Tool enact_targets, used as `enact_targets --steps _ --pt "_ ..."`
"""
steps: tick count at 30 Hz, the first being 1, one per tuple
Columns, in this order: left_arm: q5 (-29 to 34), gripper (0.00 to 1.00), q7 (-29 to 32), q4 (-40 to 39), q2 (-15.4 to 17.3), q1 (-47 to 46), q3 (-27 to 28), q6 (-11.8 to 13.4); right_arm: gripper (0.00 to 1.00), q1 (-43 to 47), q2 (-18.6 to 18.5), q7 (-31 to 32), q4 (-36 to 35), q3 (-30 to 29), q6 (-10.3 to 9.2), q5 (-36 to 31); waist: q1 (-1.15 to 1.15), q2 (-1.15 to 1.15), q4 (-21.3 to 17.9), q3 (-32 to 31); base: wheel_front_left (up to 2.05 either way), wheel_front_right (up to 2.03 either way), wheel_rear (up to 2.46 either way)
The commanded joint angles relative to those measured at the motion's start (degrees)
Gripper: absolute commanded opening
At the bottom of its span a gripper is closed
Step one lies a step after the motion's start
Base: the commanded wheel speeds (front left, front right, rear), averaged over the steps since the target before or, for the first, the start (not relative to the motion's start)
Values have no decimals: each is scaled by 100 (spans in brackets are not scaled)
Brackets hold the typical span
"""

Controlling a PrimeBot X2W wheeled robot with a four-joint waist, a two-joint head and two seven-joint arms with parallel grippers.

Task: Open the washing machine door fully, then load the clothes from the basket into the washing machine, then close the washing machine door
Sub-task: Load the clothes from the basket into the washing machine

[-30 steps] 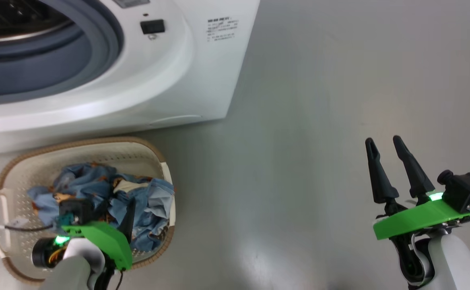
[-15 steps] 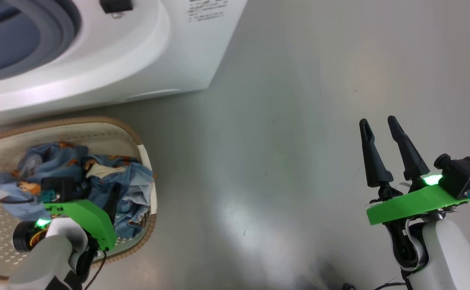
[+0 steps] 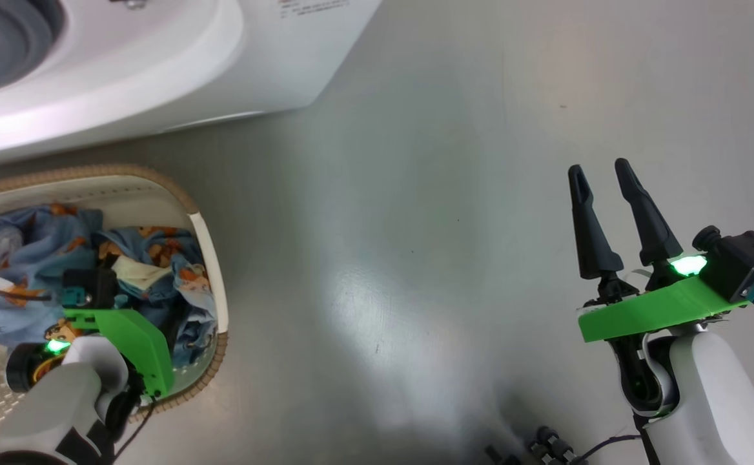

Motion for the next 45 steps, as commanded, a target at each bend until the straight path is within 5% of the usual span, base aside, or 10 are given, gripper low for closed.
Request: enact_targets --steps 1,8,9,11,32,45 --pt "-58 100 11 52 222 -37 25 -9 100 68 22 -44 -136 118 8 -36 0 0 -40 81 0 0 0" --pt "-339 97 30 271 257 -214 -203 -9 100 21 58 -44 -174 171 8 -52 0 0 -83 175 0 0 0" --pt "-385 49 48 302 262 -237 -219 -9 100 16 60 -44 -176 179 8 -53 0 0 -91 180 0 0 0" --pt "-516 0 59 325 268 -272 -212 -9 100 6 63 -44 -184 186 8 -56 0 0 -100 185 0 0 0" --pt "-1119 0 -688 237 156 -174 -225 -9 100 3 41 -44 -113 123 8 -63 0 0 194 -434 0 0 0" --pt "164 0 -702 -693 170 521 1724 -9 100 268 -97 -44 16 51 8 -38 0 0 523 -1289 0 0 0"
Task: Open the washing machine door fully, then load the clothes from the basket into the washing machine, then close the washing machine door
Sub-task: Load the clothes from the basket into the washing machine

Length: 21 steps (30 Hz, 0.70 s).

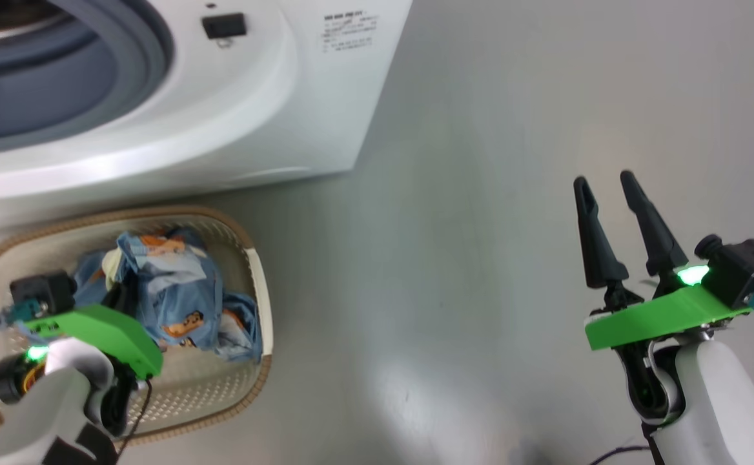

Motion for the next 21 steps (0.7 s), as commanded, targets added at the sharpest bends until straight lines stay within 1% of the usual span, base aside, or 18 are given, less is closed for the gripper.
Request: enact_targets --steps 1,10,11,16,21 --pt "258 0 -78 -185 146 261 419 -9 100 254 -30 -44 -75 92 8 19 0 0 146 -378 0 0 0" --pt "1319 0 -78 -959 -110 1109 1743 -9 100 591 -88 -44 38 71 8 51 0 0 256 -1008 0 0 0" --pt "1319 0 -78 -959 -110 1109 1743 -9 100 591 -88 -44 38 71 8 51 0 0 256 -1008 0 0 0" --pt "1835 0 -78 -1526 -278 1546 2355 -9 100 772 -121 -44 77 69 8 70 0 0 317 -1319 0 0 0" --pt "2310 0 -78 -2146 -424 1912 2815 -9 100 949 -168 -44 113 69 8 87 0 0 387 -1592 0 0 0"
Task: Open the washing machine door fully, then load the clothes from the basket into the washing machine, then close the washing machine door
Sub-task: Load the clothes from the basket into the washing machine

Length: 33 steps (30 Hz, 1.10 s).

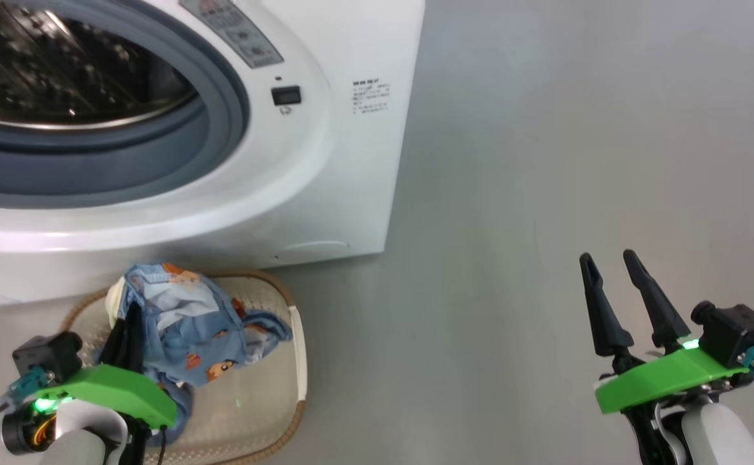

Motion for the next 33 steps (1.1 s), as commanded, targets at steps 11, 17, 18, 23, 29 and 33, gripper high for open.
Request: enact_targets --steps 11,17,18,23,29,33 --pt "795 0 -79 -1481 -124 671 792 -9 100 463 -208 -44 -96 106 8 50 0 0 259 -636 0 0 0" --pt "1082 0 -79 -2160 -238 1003 987 -9 100 632 -281 -44 -104 93 8 37 0 0 371 -767 0 0 0" --pt "1122 0 -79 -2257 -259 1065 1018 -9 100 659 -292 -44 -105 89 8 36 0 0 391 -790 0 0 0" --pt "1304 0 -79 -2679 -381 1380 1162 -9 100 743 -345 -44 -112 76 8 25 0 0 469 -831 0 0 0" --pt "1364 0 -79 -2875 -574 1594 1287 -9 100 755 -356 -44 -118 41 8 7 0 0 552 -809 0 0 0" --pt "1372 0 -79 -2879 -633 1614 1298 -9 100 759 -363 -44 -123 46 8 -1 0 0 595 -785 0 0 0"
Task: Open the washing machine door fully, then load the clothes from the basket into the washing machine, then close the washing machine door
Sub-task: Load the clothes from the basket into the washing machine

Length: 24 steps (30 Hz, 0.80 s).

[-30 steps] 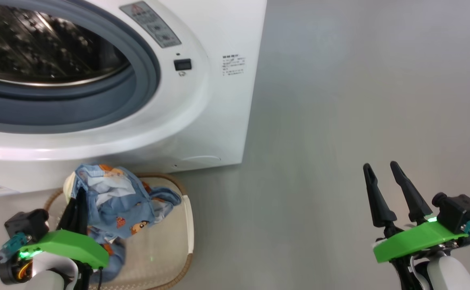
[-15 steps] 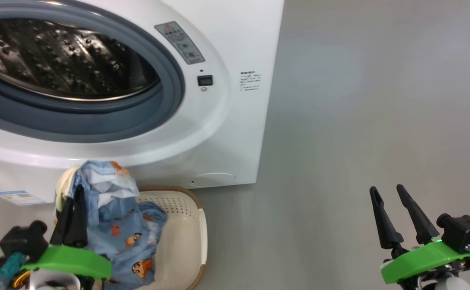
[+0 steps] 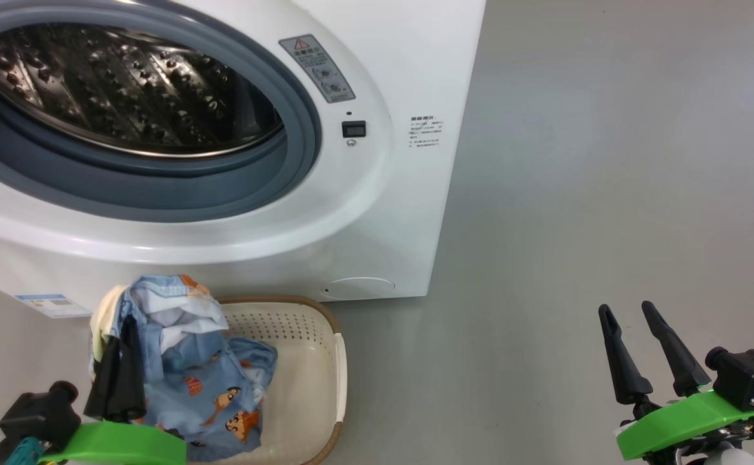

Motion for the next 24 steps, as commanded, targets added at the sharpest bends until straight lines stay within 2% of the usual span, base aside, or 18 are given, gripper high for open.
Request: enact_targets --steps 1,13,24 --pt "76 0 -37 -167 91 -9 220 -9 100 80 -80 -44 -140 98 8 -6 0 0 9 9 0 0 0" --pt "181 0 -37 -162 48 -286 415 -9 100 -31 -39 -44 -178 118 8 -11 0 0 -44 251 0 0 0" --pt "397 0 -37 -214 254 -1425 581 -9 100 -317 98 -44 -192 132 8 -13 0 0 -318 696 0 0 0"
